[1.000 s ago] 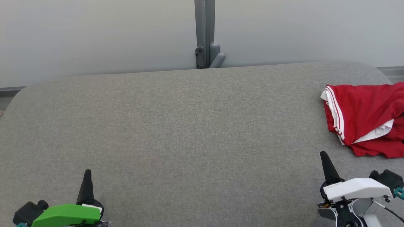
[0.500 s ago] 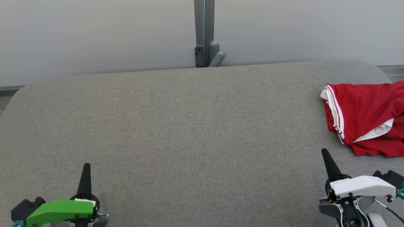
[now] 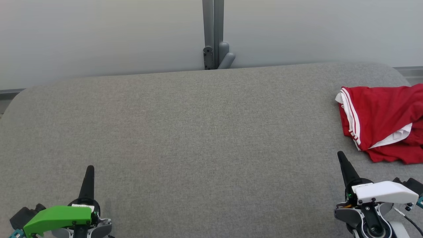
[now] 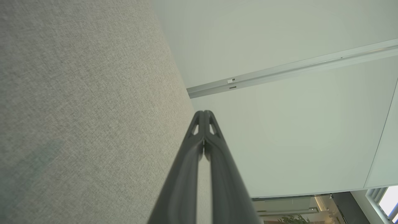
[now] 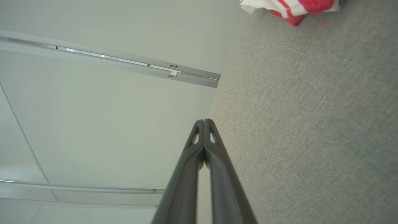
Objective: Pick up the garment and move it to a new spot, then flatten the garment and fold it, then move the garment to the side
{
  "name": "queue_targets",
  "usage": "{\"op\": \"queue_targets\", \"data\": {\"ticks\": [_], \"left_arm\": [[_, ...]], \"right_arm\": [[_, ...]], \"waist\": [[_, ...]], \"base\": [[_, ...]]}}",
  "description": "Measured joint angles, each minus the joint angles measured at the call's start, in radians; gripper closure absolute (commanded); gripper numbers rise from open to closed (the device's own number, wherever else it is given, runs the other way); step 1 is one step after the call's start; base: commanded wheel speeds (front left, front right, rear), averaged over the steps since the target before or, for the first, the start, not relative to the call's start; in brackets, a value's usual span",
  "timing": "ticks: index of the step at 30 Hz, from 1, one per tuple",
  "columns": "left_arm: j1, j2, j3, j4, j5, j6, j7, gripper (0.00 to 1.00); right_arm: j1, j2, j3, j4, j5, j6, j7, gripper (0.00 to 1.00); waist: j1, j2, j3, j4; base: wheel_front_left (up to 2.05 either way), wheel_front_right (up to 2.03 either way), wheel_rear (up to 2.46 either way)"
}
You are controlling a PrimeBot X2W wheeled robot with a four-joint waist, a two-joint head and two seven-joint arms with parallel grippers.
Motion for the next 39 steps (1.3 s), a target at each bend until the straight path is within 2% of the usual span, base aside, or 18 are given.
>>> {"op": "queue_targets", "data": {"ticks": [31, 39], "left_arm": [[-0.035, 0.001, 0.016, -0.022, -0.223, -0.005, 0.061, 1.00], [-0.038, 0.002, 0.018, -0.024, -0.253, -0.007, 0.066, 1.00]], "right_arm": [[-0.011, -0.002, -0.022, -0.023, 0.246, 0.000, 0.058, 1.00], [-0.014, -0.002, -0.025, -0.026, 0.271, 0.000, 0.064, 1.00]], "waist": [[0.0001, 0.0000, 0.012, -0.004], [0.0000, 0.0000, 0.013, -0.005]], "base": [[0.00, 0.00, 0.00], [0.00, 0.00, 0.00]]}}
